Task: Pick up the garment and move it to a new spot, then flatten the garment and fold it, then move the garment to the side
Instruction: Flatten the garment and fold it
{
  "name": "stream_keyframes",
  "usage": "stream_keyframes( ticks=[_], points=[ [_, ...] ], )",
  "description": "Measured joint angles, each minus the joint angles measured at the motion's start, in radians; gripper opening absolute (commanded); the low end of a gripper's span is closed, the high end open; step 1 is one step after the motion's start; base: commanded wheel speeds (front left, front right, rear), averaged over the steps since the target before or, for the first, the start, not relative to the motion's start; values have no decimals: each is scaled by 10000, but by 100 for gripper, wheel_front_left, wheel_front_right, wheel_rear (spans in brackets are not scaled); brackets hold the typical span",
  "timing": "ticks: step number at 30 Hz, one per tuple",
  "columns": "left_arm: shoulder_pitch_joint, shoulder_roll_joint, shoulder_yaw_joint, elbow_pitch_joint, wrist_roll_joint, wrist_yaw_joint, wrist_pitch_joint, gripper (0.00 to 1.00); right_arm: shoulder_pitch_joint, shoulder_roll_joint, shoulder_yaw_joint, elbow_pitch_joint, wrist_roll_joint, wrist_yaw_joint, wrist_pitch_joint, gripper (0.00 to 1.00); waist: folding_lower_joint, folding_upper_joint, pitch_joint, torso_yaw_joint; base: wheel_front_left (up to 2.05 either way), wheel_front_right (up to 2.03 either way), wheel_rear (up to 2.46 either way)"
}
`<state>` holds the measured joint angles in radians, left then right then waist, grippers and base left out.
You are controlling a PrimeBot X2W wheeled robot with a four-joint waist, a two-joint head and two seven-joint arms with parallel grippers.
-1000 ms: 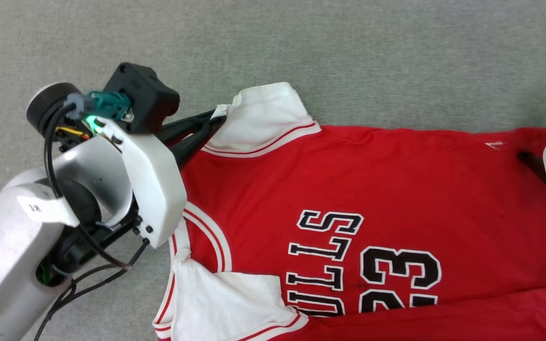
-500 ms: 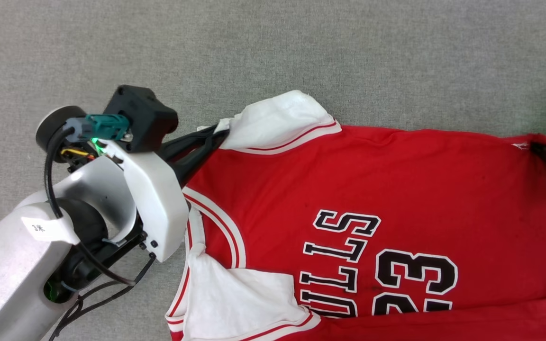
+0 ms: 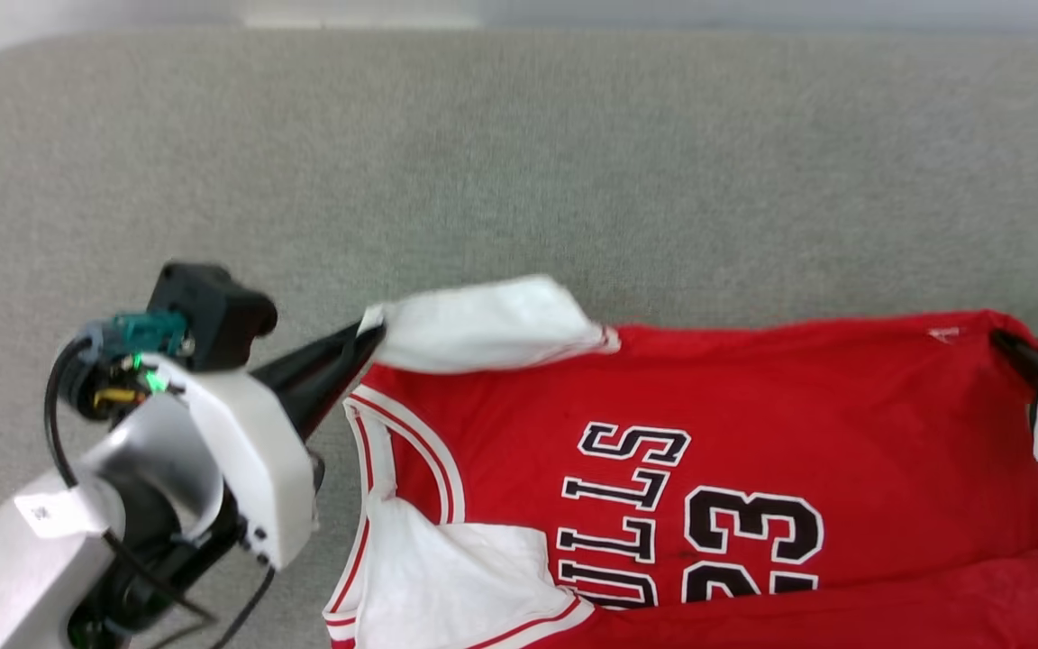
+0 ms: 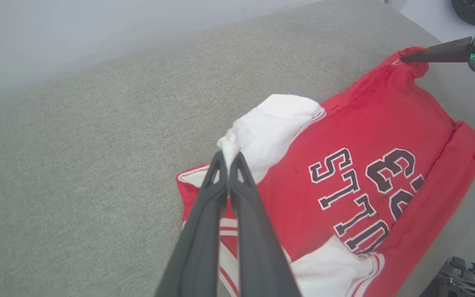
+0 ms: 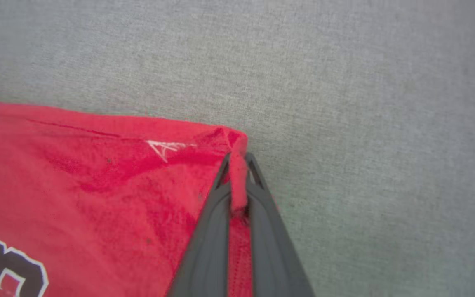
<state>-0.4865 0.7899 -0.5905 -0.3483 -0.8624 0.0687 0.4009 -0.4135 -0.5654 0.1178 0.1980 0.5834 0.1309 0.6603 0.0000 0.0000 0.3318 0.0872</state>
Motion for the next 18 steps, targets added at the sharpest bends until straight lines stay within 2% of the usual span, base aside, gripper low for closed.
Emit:
stream_keyframes(
  ticks=[6,9,12,15,18],
  points=[
    [1396,343,111,-330,-393,535,-280,0,1479,161,-690,-863,59,0,-646,0,0,0,-825,-75,0,0,0],
    [2191,523,119,-606,-569,834,-441,0,2397,454,-924,-1392,81,0,-809,0,-1,0,-1116,-89,0,0,0],
    [2940,637,113,-746,-828,1055,-568,0,3204,575,-1193,-1760,84,0,-984,0,-1,0,-1267,-65,0,0,0],
    [3607,991,-46,-662,-732,1273,-596,0,3855,671,-1402,-1964,161,0,-1009,0,-1,0,-1337,-48,0,0,0],
    [4196,991,-249,-644,-840,1407,-612,0,4428,648,-1371,-2155,305,0,-907,0,0,0,-1394,-42,0,0,0]
  ],
)
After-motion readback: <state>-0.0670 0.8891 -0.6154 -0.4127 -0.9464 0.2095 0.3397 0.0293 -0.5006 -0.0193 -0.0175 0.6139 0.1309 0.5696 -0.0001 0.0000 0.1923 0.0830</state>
